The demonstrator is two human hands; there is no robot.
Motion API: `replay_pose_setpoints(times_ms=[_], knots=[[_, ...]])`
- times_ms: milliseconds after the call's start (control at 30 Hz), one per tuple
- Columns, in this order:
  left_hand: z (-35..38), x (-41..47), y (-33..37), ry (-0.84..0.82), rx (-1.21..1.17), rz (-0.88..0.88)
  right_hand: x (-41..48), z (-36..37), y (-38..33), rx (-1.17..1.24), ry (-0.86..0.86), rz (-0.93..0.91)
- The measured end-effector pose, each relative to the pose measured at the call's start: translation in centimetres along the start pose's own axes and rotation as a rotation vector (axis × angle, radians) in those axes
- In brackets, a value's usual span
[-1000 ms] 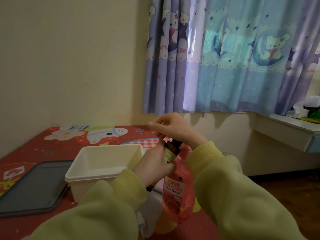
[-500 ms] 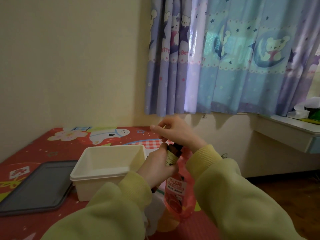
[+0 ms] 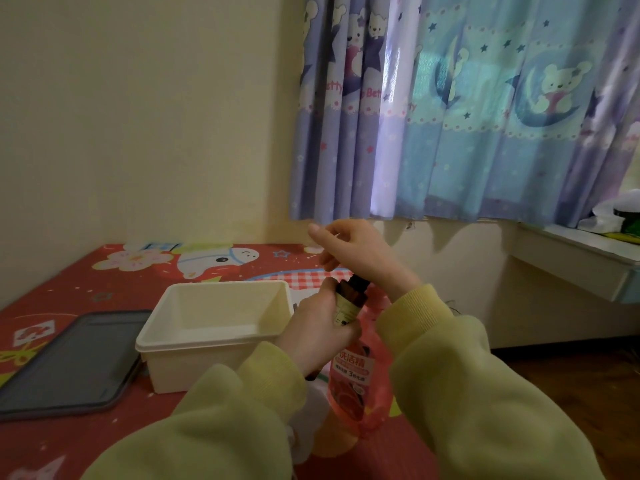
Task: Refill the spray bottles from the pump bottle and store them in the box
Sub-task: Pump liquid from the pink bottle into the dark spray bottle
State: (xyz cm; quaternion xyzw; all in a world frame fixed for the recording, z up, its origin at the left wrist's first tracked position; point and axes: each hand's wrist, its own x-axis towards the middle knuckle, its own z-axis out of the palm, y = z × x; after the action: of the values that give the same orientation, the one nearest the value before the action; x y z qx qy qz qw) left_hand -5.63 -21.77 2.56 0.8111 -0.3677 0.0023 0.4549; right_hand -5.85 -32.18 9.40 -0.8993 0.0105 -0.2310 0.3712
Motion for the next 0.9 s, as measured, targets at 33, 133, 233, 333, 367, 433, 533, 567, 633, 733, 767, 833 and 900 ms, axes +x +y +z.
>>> replay_pose_setpoints(times_ms=[33,133,233,333,367,433,533,567,633,733,767,833,900], knots=[[0.0,0.0,0.0,-0.001,0.004,0.000,-0.1,0.0,-0.1,0.036,-0.003,0.010],[-0.3,0.0,0.1,-0.022,0.018,-0.005,0.0,-0.2,-0.5,0.088,-0.039,0.047],[-0.9,0.1,0.6,-0.029,0.032,0.013,0.1,-0.7,-1.1,0.070,-0.070,0.073],[-1.1,0.3,0.8,-0.006,0.049,0.033,0.4,-1.1,-1.4,0.081,-0.064,0.060],[-1.0,0.4,0.7,-0.005,0.044,0.027,0.4,-1.0,-1.3,0.087,-0.051,0.057],[-0.7,0.3,0.4,0.001,0.032,0.014,0.3,-0.7,-0.9,0.061,-0.009,0.040],[-0.3,0.3,0.1,-0.016,0.037,0.001,0.3,-0.3,0.1,0.043,0.034,0.035],[-0.3,0.3,0.1,-0.024,0.043,0.001,0.3,-0.2,0.2,0.058,0.034,0.040],[-0.4,0.2,0.2,-0.033,0.048,0.000,0.1,-0.1,0.3,0.091,0.033,0.039],[-0.6,0.1,0.2,-0.054,0.051,-0.015,0.0,0.0,0.1,0.090,0.024,0.035],[-0.7,0.1,0.3,-0.057,0.056,-0.016,0.0,-0.1,-0.1,0.086,0.011,0.039],[-1.1,0.1,0.6,-0.047,0.062,-0.006,0.1,-0.4,-0.8,0.080,-0.020,0.050],[-1.4,0.3,0.9,-0.031,0.068,0.017,0.2,-0.9,-1.4,0.086,-0.039,0.051]])
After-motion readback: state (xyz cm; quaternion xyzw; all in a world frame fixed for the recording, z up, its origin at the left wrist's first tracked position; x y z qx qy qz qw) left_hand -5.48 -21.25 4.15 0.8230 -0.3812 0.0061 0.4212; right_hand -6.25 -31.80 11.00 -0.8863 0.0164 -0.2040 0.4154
